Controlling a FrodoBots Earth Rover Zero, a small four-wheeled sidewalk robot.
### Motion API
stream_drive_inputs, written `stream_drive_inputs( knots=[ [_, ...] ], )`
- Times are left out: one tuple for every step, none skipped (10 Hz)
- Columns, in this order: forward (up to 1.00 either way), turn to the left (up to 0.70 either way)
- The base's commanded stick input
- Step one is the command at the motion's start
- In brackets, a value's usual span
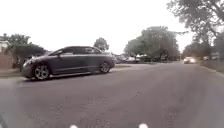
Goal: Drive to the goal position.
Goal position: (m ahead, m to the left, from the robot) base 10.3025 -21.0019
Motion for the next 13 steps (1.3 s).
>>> stream_drive_inputs(
  knots=[
    [1.0,0.0],
    [1.0,0.0],
    [1.0,0.0],
    [1.0,0.0],
    [1.0,0.0],
    [1.0,0.0],
    [1.0,0.0],
    [1.0,0.0],
    [1.0,0.0],
    [1.0,0.0],
    [1.0,0.0],
    [1.0,0.0],
    [1.0,-0.03]
  ],
)
